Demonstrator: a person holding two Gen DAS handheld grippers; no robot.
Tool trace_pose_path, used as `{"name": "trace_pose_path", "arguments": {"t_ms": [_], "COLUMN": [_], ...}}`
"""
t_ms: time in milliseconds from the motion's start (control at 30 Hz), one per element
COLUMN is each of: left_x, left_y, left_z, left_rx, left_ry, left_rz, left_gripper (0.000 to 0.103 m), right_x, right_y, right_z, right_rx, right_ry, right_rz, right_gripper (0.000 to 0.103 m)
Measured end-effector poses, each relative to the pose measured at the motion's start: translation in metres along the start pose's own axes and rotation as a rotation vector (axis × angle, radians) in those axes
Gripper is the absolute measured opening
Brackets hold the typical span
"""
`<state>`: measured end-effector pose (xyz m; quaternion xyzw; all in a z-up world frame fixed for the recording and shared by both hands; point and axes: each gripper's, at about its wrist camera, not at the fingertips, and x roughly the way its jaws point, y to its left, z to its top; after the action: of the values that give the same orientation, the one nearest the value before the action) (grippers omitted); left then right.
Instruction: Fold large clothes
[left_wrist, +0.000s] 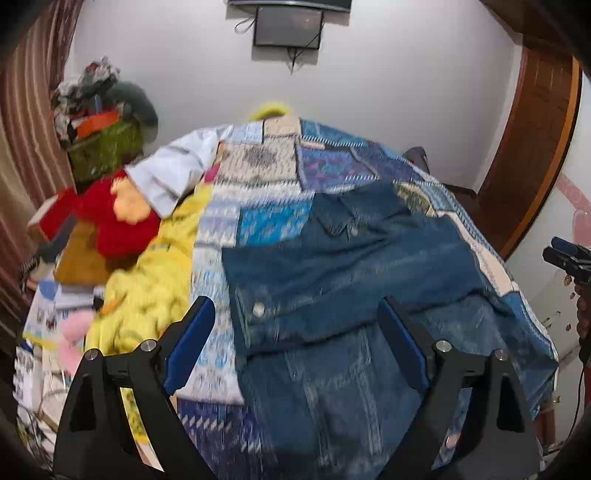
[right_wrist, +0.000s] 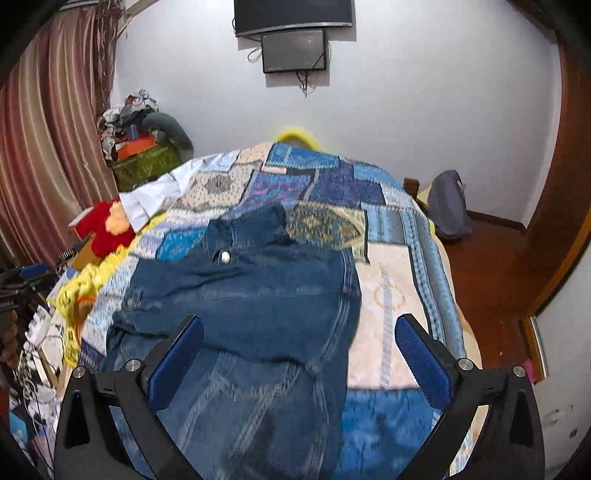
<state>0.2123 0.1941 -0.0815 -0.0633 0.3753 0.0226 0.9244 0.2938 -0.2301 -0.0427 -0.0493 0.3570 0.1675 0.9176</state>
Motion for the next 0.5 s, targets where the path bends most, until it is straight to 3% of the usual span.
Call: {"name": "trace_pose_path", "arguments": {"t_ms": [167, 300, 500], "left_x": [0.007, 0.03, 0.066], "left_y": [0.025, 0.047, 0.058], "left_z": [-0.04, -0.082, -0.148], "left_rx": [-0.064, -0.167, -0.285], "left_ry": [0.095, 0.249, 0.429], "left_rz": [0.02, -0.015, -0.072], "left_gripper": [0.09, 0.09, 0.09], "right_x": [-0.004, 0.002, 0.018], "right_y": [0.001, -0.004, -0.024], "right_z": [-0.035, -0.063, -0.107], "right_rx": [-0.017, 0.007, 0.153], "right_ry": [0.071, 0.146, 0.271], "right_rz": [-0.011, -0.017, 0.023], "right_gripper": [0.103, 0.103, 0.103]}}
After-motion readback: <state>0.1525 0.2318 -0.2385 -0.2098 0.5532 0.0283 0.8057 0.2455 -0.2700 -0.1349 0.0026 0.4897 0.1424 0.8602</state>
